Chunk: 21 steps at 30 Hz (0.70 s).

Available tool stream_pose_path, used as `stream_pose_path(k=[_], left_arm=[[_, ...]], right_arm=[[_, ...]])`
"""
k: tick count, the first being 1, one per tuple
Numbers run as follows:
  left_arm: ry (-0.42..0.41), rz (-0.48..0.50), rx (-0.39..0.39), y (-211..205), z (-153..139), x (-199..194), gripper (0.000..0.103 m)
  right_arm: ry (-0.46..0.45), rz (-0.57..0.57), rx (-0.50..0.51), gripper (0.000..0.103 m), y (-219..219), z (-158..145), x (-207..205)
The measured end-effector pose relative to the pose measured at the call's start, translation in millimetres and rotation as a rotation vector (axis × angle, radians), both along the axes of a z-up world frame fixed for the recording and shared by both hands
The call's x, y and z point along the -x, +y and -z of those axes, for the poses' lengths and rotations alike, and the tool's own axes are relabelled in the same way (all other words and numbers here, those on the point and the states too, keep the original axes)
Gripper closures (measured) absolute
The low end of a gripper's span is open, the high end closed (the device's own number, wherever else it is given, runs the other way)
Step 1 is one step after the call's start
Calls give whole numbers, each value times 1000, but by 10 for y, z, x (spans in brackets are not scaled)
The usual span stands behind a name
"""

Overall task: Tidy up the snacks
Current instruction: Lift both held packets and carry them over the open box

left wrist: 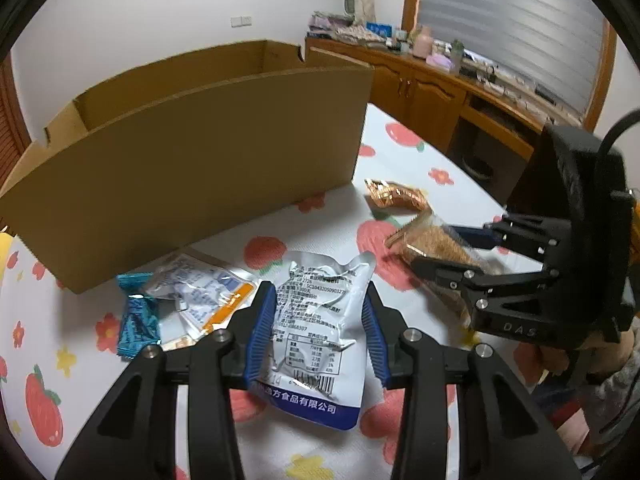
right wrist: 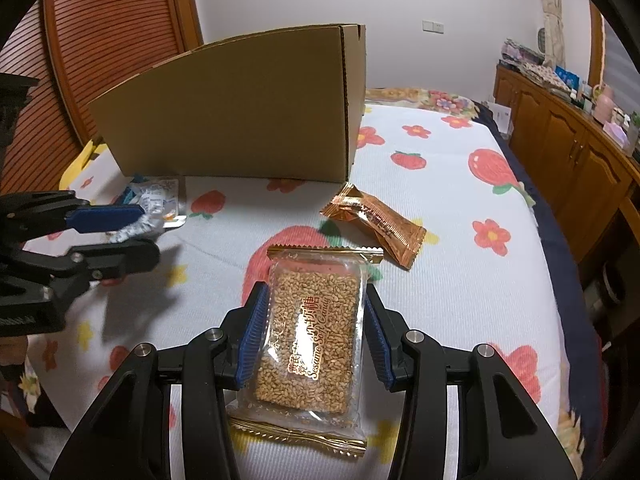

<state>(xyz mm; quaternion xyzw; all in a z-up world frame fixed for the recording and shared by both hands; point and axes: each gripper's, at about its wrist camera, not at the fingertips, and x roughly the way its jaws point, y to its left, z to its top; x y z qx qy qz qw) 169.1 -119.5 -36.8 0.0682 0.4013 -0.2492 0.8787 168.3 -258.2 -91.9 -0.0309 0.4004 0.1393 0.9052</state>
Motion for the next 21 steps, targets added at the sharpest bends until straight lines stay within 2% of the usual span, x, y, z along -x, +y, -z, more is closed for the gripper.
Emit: stream_pose_path(k=[21], left_arm=[[-93, -105, 110, 401, -292, 57, 61]], right_arm=[[-3, -7, -7, 57, 8, -8, 10]])
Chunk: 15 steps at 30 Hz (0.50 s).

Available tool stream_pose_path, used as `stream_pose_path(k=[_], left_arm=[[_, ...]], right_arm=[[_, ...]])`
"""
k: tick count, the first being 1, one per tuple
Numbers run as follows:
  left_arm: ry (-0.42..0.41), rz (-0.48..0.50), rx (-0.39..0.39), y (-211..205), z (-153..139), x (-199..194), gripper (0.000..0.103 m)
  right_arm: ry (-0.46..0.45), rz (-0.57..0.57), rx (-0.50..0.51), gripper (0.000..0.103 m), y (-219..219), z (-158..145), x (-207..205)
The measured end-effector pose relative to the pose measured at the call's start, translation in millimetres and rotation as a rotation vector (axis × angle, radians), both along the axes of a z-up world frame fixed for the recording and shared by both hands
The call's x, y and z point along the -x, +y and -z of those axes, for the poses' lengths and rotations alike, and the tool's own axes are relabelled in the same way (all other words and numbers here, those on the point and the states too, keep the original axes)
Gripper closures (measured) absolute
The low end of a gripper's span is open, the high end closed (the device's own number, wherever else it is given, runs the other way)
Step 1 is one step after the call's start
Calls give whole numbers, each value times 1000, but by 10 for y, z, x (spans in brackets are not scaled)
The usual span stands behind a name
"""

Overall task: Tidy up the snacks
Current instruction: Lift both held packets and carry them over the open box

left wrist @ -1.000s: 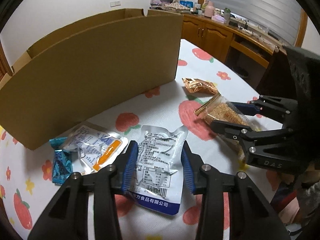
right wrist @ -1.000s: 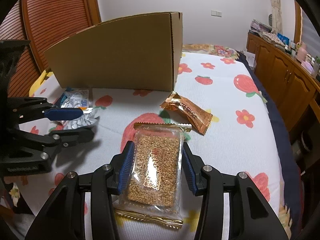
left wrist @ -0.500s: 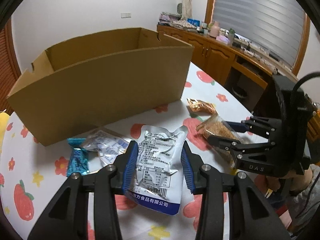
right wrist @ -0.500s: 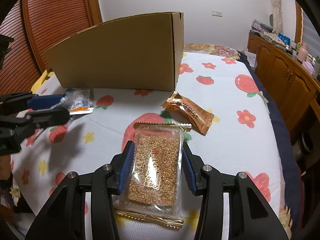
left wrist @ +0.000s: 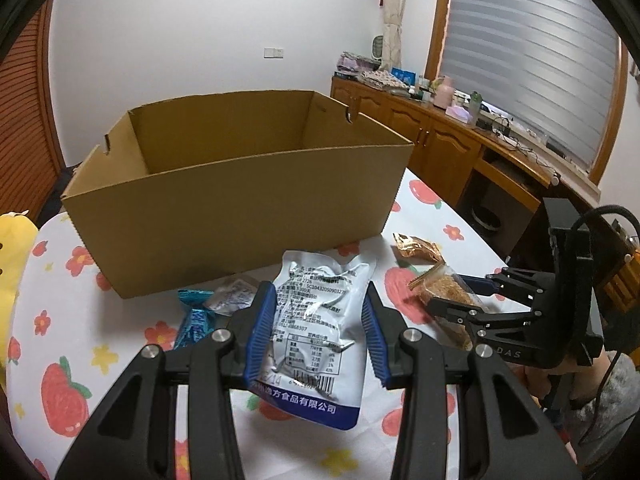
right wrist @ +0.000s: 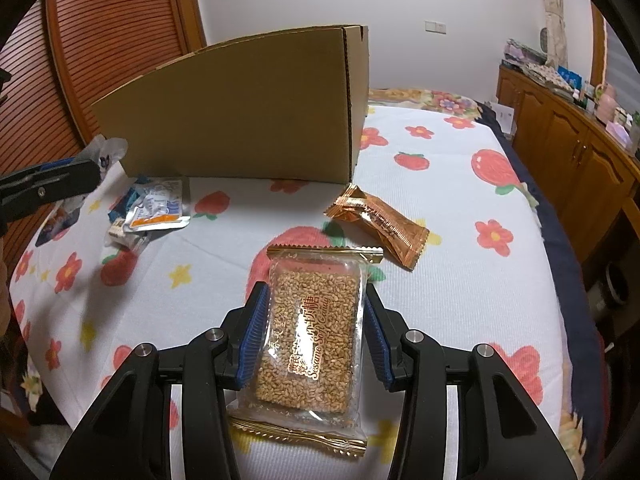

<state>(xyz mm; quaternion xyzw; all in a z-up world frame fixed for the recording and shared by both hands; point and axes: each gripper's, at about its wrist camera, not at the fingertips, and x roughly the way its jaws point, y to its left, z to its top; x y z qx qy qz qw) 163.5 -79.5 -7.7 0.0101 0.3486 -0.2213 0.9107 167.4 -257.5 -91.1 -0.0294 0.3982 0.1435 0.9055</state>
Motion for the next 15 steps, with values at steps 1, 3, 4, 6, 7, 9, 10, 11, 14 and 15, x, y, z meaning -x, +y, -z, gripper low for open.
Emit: stream_pose_path(k=[1, 3, 4, 6, 7, 9, 10, 11, 14, 15], left_arm=[[-2, -4, 3, 17, -5, 1, 61], [-6, -12, 8, 43, -16, 4, 61], [-9, -17, 11, 62, -27, 6, 61], [-16, -24, 17, 101, -55, 7, 61], [-22, -29, 20, 127, -78, 8, 61], [-35, -39, 25, 179, -126, 8, 61], [-43, -47, 30, 221, -154, 3, 61], [-49, -53, 34, 259, -185, -4, 61], [-64, -75, 41, 388, -259, -33, 61], [-69, -81, 42, 429, -272, -45, 61]], right_arm=[[-7, 1, 0, 58, -2, -7, 9], [-34, 2, -2, 58, -5, -35, 44], [-41, 1, -3, 58, -4, -46, 55], [-66, 3, 1, 58, -2, -77, 94], [-78, 6, 4, 58, 4, -94, 107], [-88, 8, 9, 58, 6, -117, 110], [-90, 13, 18, 58, 18, -130, 108], [-92, 16, 25, 58, 21, -136, 107], [-108, 14, 26, 58, 42, -212, 132], [-120, 11, 24, 58, 57, -265, 143]])
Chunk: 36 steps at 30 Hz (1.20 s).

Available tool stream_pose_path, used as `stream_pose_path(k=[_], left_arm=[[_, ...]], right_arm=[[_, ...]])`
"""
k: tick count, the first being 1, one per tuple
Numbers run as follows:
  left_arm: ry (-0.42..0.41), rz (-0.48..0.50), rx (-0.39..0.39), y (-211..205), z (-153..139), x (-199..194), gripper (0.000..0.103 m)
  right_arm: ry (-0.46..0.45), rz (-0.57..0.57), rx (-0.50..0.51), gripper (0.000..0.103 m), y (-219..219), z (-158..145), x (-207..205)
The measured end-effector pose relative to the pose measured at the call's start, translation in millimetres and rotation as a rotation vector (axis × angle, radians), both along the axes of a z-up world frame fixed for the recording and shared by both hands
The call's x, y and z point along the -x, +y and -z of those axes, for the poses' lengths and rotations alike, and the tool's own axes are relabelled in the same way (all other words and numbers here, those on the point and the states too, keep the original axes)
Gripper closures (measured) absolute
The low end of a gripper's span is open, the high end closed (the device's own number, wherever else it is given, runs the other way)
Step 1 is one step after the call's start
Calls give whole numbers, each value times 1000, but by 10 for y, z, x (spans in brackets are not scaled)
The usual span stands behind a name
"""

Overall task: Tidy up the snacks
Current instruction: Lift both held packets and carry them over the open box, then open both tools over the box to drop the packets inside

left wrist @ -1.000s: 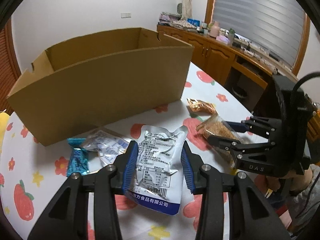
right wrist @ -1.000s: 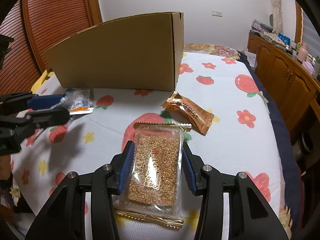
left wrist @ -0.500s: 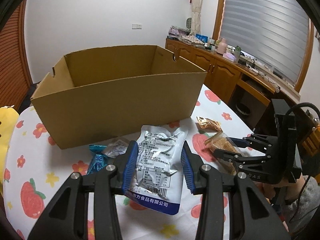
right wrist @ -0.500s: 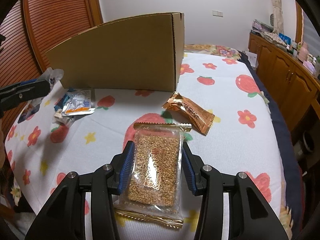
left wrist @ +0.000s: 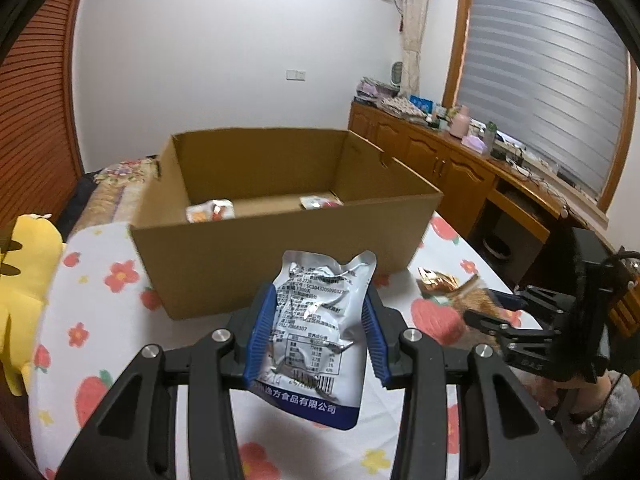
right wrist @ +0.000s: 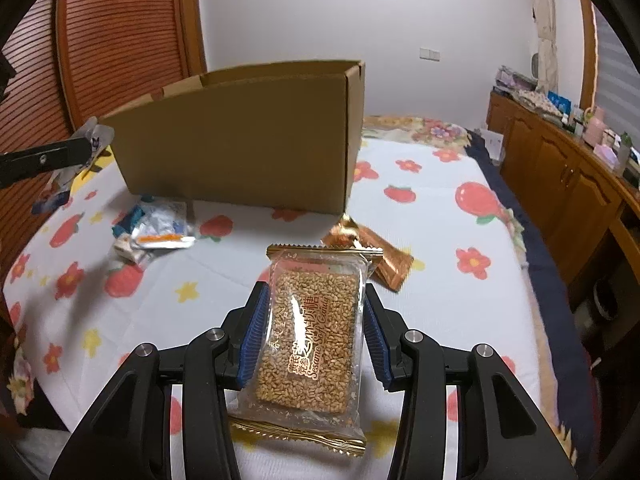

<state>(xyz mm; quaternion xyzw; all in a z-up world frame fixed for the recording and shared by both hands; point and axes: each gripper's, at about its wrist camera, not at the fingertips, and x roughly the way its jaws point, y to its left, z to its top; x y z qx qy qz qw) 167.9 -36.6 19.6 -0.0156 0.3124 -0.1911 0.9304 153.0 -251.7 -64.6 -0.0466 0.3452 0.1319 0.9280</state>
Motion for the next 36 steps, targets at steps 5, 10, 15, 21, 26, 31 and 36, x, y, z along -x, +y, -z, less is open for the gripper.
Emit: stream_pose_path(k=[5, 10, 15, 21, 26, 31, 36], left_arm=[[-28, -28, -2, 180, -123, -65, 61], [-51, -51, 6, 341, -277, -191, 61], [-61, -73, 27, 491, -408, -363, 61], [-71, -97, 31, 597, -511, -551, 61], [-76, -103, 10, 570, -551, -714, 61], [-75, -97, -12, 489, -563, -850, 61], [-62, -96, -36, 414, -528, -1007, 61]], right_arm=[[-66, -29, -5, 58, 74, -325, 36], [-120, -62, -4, 58, 193, -637, -35], [-171, -84, 0, 58, 329, -908, -158], [-182, -102, -19, 58, 447, -1072, -356], [-176, -107, -28, 58, 539, -1130, -563], [-172, -105, -34, 58, 606, -1164, -741], [-169, -100, -27, 58, 665, -1158, -909]])
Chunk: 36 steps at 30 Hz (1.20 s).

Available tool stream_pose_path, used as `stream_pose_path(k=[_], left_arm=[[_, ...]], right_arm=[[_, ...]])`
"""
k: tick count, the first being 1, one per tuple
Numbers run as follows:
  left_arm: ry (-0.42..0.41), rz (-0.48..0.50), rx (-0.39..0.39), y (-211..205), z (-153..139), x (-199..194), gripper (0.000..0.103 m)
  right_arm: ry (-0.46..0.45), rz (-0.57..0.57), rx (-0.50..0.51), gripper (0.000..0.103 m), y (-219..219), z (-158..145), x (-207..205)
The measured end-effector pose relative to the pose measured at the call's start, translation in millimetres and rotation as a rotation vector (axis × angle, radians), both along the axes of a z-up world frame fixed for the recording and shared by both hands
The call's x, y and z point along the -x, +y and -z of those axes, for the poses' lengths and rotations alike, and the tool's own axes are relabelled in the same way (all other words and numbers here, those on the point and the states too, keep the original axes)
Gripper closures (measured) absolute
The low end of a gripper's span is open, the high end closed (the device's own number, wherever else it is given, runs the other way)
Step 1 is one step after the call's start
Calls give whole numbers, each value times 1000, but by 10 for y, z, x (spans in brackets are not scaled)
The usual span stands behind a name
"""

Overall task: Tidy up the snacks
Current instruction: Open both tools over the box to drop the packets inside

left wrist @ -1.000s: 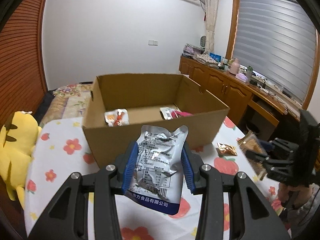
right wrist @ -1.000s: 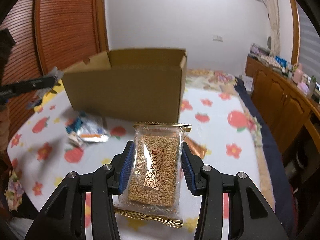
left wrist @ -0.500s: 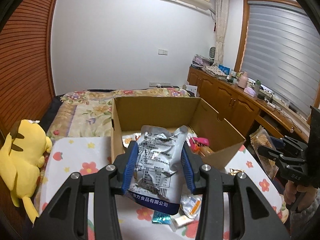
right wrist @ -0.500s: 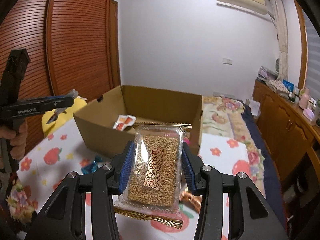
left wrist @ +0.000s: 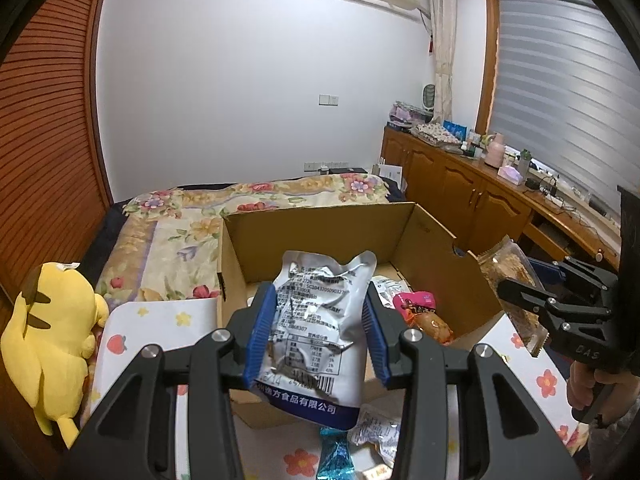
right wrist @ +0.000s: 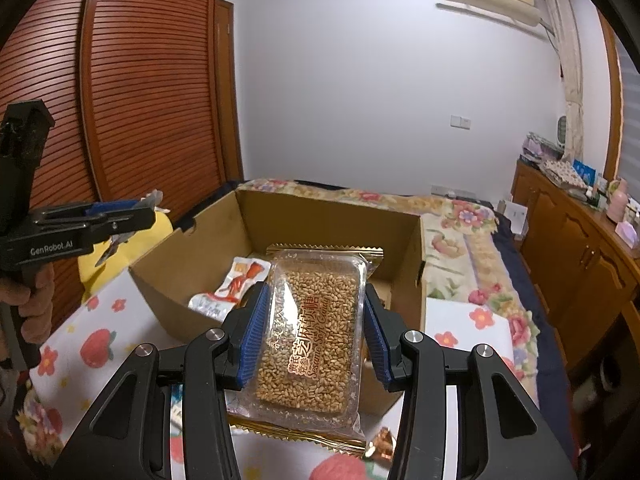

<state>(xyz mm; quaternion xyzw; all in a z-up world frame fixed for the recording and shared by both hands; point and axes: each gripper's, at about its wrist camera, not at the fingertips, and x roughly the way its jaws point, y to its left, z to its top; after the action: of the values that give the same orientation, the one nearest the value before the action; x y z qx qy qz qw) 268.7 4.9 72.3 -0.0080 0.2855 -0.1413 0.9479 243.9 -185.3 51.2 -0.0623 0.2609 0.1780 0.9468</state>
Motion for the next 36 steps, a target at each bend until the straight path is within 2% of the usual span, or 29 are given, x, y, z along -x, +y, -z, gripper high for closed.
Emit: stream_pose_path(k=[7, 14, 22, 26, 31, 33, 34, 36], left_arm=[[56, 4, -20, -144, 173, -251, 61], [80, -5, -27, -163, 287, -310, 61], [98, -17, -31, -193, 341, -355, 59], [90, -10, -22, -167, 346, -316, 44], [77, -11, -29, -165, 345, -232, 41], [61, -6, -32, -176, 330, -176, 33], [50, -5, -31, -177, 323, -152, 25], [22, -2, -30, -179, 302, -83, 21]], right_arm=[[49, 8, 1, 58, 42, 116, -255], [84, 23, -2, 58, 65, 235, -380], [134, 29, -62, 56, 14, 278, -514], [141, 28, -51, 53, 47, 305, -528], [146, 32, -62, 48, 23, 352, -539], [139, 29, -74, 46, 4, 341, -514], [139, 27, -79, 40, -3, 338, -510], [131, 13, -87, 39, -16, 314, -457]])
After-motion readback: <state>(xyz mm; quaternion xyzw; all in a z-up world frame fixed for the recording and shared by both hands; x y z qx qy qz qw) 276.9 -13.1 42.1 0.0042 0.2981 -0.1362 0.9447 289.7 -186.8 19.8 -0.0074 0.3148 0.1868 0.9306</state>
